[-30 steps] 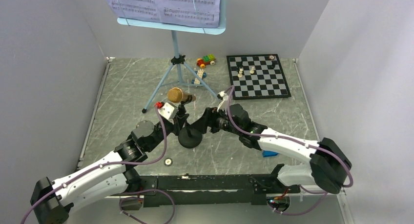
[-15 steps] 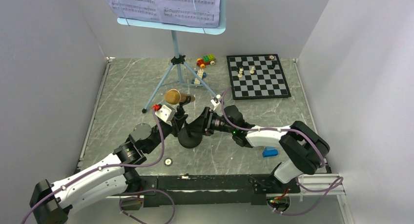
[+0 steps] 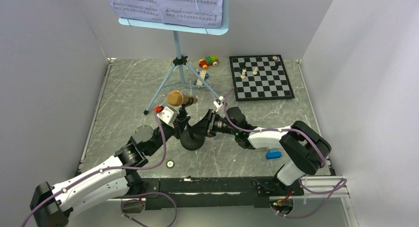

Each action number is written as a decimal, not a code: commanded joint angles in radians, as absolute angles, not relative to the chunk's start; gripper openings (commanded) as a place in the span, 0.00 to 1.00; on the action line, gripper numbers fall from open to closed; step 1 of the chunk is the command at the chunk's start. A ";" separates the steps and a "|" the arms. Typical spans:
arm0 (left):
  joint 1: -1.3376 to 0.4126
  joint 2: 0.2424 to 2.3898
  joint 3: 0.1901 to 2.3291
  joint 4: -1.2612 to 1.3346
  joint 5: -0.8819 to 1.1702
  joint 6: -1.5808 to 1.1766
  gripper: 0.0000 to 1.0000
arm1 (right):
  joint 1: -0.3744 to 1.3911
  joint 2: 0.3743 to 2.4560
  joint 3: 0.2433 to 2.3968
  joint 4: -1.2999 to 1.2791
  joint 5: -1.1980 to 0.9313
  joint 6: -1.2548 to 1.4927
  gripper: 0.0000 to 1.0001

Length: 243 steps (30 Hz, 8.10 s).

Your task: Pack up the instrument practice props

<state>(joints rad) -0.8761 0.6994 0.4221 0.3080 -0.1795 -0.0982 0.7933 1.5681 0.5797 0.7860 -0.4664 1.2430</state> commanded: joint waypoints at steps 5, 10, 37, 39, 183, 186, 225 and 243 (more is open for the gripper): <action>-0.887 0.737 0.424 0.245 -0.157 -0.131 0.00 | 0.790 1.478 0.687 0.619 -0.462 1.009 0.00; -0.887 0.755 0.429 0.238 -0.156 -0.138 0.00 | 0.851 1.434 0.824 0.245 -0.289 0.710 0.00; -0.888 0.733 0.425 0.239 -0.159 -0.134 0.00 | 0.775 1.482 0.703 0.552 -0.554 1.004 0.46; -0.888 0.732 0.427 0.238 -0.160 -0.132 0.00 | 0.775 1.491 0.708 0.550 -0.568 1.004 0.47; -0.916 0.984 0.332 0.149 -0.184 -0.371 0.00 | 1.318 1.302 0.922 -0.139 0.640 0.150 0.75; -0.916 0.996 0.330 0.151 -0.185 -0.368 0.00 | 1.290 1.186 0.867 -0.138 0.574 0.250 0.79; -1.068 0.852 0.237 0.292 -0.266 -0.281 0.34 | 1.140 0.895 0.652 -0.174 0.495 0.458 0.79; -1.069 0.606 0.318 0.140 -0.227 -0.271 0.97 | 1.140 0.868 0.652 -0.203 0.507 0.463 0.79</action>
<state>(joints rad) -1.0630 0.6601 0.2871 0.2085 -0.2810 -0.2775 1.1439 0.8864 0.6426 -0.1959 0.4961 0.4564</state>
